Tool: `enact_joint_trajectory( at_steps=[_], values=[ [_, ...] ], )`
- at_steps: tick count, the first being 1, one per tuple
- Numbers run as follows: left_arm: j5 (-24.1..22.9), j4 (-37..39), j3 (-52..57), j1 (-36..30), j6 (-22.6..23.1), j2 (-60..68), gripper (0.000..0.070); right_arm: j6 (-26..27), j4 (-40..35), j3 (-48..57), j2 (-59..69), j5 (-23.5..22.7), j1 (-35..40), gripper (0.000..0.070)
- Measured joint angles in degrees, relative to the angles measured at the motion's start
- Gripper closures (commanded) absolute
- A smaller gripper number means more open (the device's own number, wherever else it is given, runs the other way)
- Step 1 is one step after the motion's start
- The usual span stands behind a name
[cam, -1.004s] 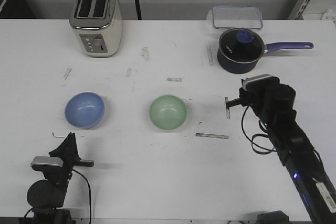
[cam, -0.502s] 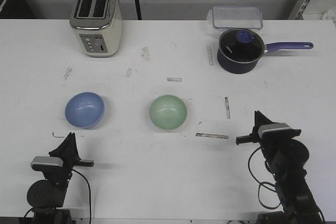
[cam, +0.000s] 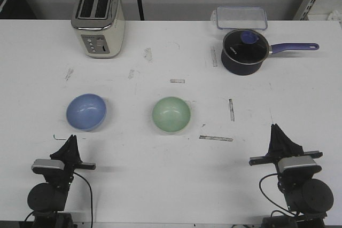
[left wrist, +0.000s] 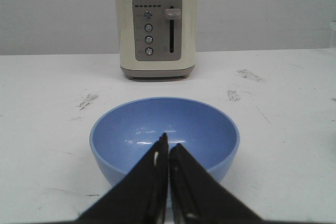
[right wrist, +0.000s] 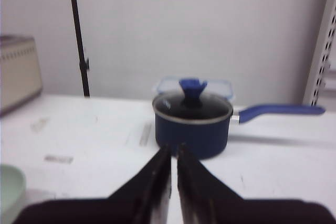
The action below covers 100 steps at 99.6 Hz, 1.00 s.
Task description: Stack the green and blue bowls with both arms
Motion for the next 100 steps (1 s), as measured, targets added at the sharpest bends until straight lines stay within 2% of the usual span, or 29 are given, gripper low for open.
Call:
enact_joint_trajectory(
  at_steps=[28,88,100],
  values=[
    [0.0,0.0,0.0,0.0,0.0,0.0,0.0698,0.0,0.28,0.0,-4.81,0.0,0.0,0.0687],
    [0.0,0.13,0.0,0.0,0.02,0.0,0.0699,0.0,0.28,0.0,-4.94,0.0,0.0,0.0687],
    [-1.79,2.49,0.0,0.0,0.2,0.0,0.0699,0.0,0.28,0.0,-4.94,0.0,0.0,0.0687]
  ],
)
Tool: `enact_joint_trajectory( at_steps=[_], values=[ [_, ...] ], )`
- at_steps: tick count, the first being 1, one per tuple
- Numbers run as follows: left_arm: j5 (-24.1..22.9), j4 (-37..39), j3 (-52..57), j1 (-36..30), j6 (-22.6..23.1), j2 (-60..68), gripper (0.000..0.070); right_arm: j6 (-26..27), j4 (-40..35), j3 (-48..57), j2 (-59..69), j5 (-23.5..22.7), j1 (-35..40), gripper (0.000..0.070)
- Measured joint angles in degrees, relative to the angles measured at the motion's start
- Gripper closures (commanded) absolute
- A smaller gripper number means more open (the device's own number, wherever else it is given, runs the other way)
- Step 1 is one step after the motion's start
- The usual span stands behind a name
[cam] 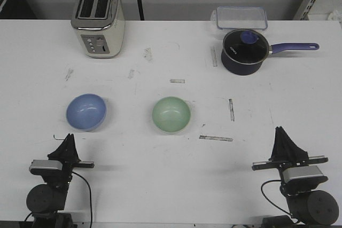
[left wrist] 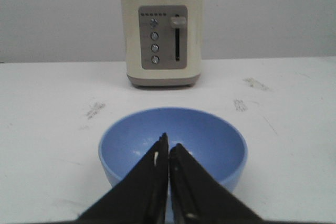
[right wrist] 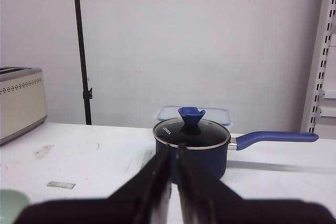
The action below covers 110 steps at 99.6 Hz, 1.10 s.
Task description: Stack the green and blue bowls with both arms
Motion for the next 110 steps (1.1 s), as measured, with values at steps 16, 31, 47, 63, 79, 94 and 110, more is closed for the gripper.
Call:
enact_joint_trajectory(
  at_steps=[16,31,47,63,79,94,110],
  values=[
    [-2.27,3.08,0.11,0.0,0.0,0.0,0.0699,0.0,0.0,0.0,0.0,0.0,0.0,0.0687],
    [-2.58,2.23,3.06,0.0,0.04,0.72,0.0699,0.0,0.0,0.0,0.0,0.0,0.0,0.0687],
    [-2.67,2.34,10.29,0.0,1.57,4.39,0.0699,0.0,0.0,0.0,0.0,0.0,0.0,0.0687],
    [-2.69,-2.23,17.77,0.0,2.86,11.85,0.0699,0.0,0.0,0.0,0.0,0.0,0.0,0.0687],
    [-2.69,-2.91,25.24,0.0,3.04,20.46,0.0699,0.0,0.0,0.0,0.0,0.0,0.0,0.0687],
    [-2.67,-6.73,32.59,0.0,3.04,29.2,0.0699,0.0,0.0,0.0,0.0,0.0,0.0,0.0687],
    [-2.67,-15.37,40.52,0.0,3.04,39.71,0.0699,0.0,0.0,0.0,0.0,0.0,0.0,0.0687]
  ],
)
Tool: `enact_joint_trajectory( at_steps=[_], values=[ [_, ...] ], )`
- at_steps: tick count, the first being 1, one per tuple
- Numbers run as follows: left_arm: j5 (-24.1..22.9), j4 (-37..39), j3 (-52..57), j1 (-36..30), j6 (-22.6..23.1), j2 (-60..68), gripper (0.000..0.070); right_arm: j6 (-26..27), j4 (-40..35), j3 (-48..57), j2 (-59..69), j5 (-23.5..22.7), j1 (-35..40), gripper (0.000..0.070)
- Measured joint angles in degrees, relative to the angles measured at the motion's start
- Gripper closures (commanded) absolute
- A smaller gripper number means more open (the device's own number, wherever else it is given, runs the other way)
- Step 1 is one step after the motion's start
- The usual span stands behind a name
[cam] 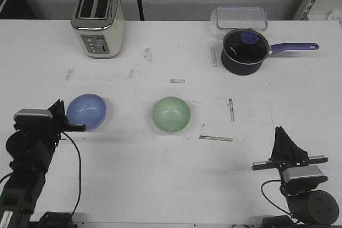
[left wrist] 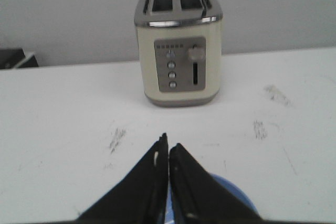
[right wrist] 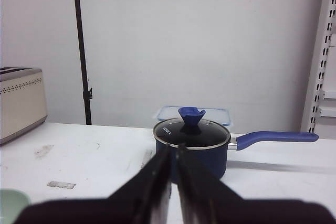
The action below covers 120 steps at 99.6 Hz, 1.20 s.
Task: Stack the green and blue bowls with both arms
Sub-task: 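Reach the left gripper to the rim of the blue bowl and grip it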
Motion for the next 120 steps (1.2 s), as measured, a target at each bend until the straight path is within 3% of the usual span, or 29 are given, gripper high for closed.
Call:
enact_joint_trajectory(
  at_steps=[29,67,78,92,98,107,112,120],
  values=[
    [0.0,-14.64,10.32,0.0,-1.86,14.75,0.0698,0.0,0.0,0.0,0.0,0.0,0.0,0.0687],
    [0.31,-41.66,29.44,4.07,-14.49,33.68,0.0698,0.0,0.0,0.0,0.0,0.0,0.0,0.0687],
    [5.18,-46.71,33.03,7.28,-16.85,36.52,0.0698,0.02,0.0,0.0,0.0,0.0,0.0,0.0687],
    [16.46,-47.93,33.53,13.97,-17.33,37.68,0.069,0.02,0.0,0.0,0.0,0.0,0.0,0.0687],
    [19.74,-48.63,33.53,16.92,-17.42,38.51,0.0629,0.02,0.0,0.0,0.0,0.0,0.0,0.0687],
    [20.33,-49.2,33.53,20.35,-17.42,39.6,0.0439,0.02,0.0,0.0,0.0,0.0,0.0,0.0687],
    [20.41,-49.46,33.53,21.94,-17.14,39.98,0.0368,0.02,0.0,0.0,0.0,0.0,0.0,0.0687],
    [20.55,-49.44,33.53,23.21,-16.52,40.54,0.0313,0.02,0.0,0.0,0.0,0.0,0.0,0.0687]
  ],
)
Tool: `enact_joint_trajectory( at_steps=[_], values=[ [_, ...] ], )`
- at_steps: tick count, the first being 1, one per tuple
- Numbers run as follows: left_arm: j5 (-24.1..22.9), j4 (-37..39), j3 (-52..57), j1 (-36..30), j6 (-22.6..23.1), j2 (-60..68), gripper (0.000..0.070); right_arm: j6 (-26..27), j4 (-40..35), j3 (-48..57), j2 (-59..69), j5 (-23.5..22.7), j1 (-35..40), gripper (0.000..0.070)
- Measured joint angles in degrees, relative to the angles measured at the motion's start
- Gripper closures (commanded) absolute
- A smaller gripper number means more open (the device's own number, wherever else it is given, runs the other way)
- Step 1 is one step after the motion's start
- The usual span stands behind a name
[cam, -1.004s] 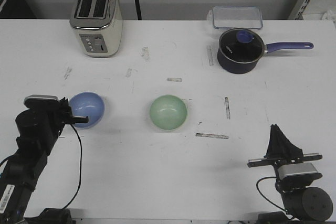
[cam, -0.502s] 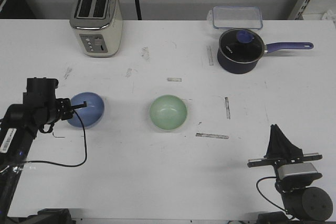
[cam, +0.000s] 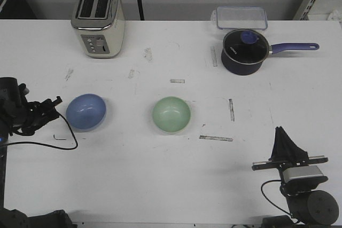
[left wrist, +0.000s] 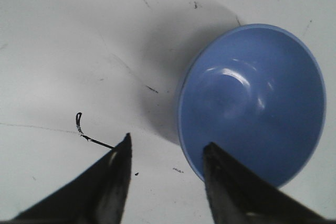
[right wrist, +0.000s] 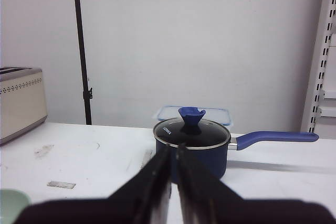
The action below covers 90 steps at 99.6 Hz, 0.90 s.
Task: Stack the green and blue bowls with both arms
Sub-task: 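Reach the left gripper to the rim of the blue bowl and grip it, then lift the blue bowl and lower it into the green bowl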
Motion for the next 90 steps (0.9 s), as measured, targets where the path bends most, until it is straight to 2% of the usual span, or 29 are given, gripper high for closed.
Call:
enact_joint_trajectory(
  at_steps=[18,42,45,54,59,77,90],
  values=[
    [4.0,0.81,0.0,-0.33,0.77,3.41,0.0313,0.0,-0.02,0.0,0.0,0.0,0.0,0.0687],
    [4.35,3.37,0.0,-2.43,1.46,8.52,0.0348,0.0,0.0,0.0,0.0,0.0,0.0,0.0687],
    [4.35,3.85,0.0,-2.64,1.46,9.09,0.0374,0.0,0.0,0.0,0.0,0.0,0.0,0.0687],
    [4.0,5.2,0.0,-3.04,1.49,10.82,0.0543,0.0,0.0,0.0,0.0,0.0,0.0,0.0687],
    [3.13,5.51,0.0,-3.34,1.49,11.61,0.0603,0.0,0.0,0.0,0.0,0.0,0.0,0.0687],
    [-1.57,5.62,0.0,-4.52,1.49,13.7,0.0617,0.0,0.0,0.0,0.0,0.0,0.0,0.0687],
    [-1.57,5.64,0.0,-4.61,1.49,14.93,0.0628,0.0,0.0,0.0,0.0,0.0,0.0,0.0687]
  ],
)
